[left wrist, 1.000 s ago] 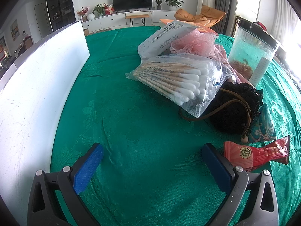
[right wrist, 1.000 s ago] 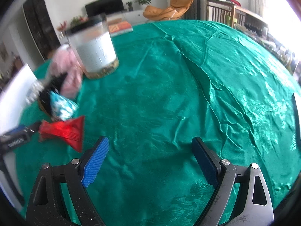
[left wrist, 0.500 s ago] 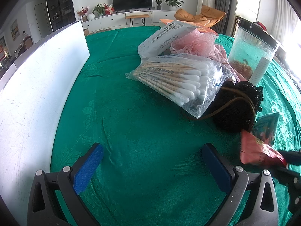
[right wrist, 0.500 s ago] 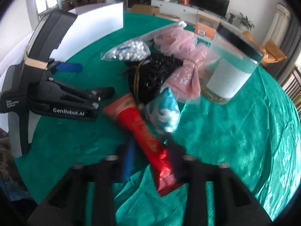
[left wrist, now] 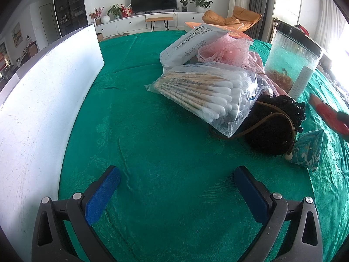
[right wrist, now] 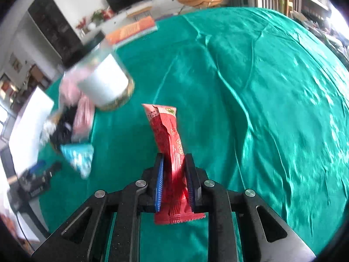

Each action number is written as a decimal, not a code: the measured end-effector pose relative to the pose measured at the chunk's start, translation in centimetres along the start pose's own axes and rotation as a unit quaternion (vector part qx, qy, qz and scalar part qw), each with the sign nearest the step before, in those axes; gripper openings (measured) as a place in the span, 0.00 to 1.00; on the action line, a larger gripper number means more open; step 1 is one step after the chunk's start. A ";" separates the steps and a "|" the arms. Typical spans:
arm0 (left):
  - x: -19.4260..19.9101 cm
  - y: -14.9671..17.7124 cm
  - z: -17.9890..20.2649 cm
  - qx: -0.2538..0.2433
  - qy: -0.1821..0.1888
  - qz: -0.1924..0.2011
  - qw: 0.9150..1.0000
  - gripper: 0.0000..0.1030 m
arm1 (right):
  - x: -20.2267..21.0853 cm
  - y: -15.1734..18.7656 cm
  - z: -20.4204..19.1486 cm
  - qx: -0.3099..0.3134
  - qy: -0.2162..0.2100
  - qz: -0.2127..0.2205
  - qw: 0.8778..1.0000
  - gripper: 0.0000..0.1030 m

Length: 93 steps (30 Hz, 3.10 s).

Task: Organize soft objects
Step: 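Lower the red snack packet beside the glass jar and open the right tool, then grasp the cotton swab bag with the left tool while the right tool grasps the red packet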

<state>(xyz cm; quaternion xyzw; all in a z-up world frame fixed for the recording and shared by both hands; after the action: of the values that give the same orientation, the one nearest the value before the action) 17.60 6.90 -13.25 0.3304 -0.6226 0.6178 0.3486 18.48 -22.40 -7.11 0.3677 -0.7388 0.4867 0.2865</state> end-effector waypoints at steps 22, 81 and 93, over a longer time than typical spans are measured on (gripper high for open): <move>0.0 0.1 0.0 0.000 0.000 0.000 1.000 1.00 | 1.8 9.4 -1.6 0.059 0.141 -0.005 0.988 0.82; -1.3 -8.1 -3.3 0.091 0.058 -0.067 0.992 1.00 | 1.5 8.8 -1.5 0.059 0.101 -0.001 0.993 0.93; -2.9 -9.0 -4.5 0.120 0.092 -0.066 0.986 0.38 | -1.7 0.1 -5.9 0.099 0.036 -0.047 0.993 0.91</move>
<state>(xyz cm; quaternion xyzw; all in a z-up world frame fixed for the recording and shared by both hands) 26.89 11.20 -10.88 0.3513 -0.4861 0.6917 0.4022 19.72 -16.42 -6.38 0.4104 -0.6582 0.5564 0.2979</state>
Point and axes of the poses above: each gripper's, at about its wrist camera, not at the fingertips, and x roughly against the way its jaws point, z to its right, y to its underside, the point moved 5 cm from there along -x, roughly the way its jaws point, and after that the axes turned 3 degrees about -z, right-handed, at the moved point
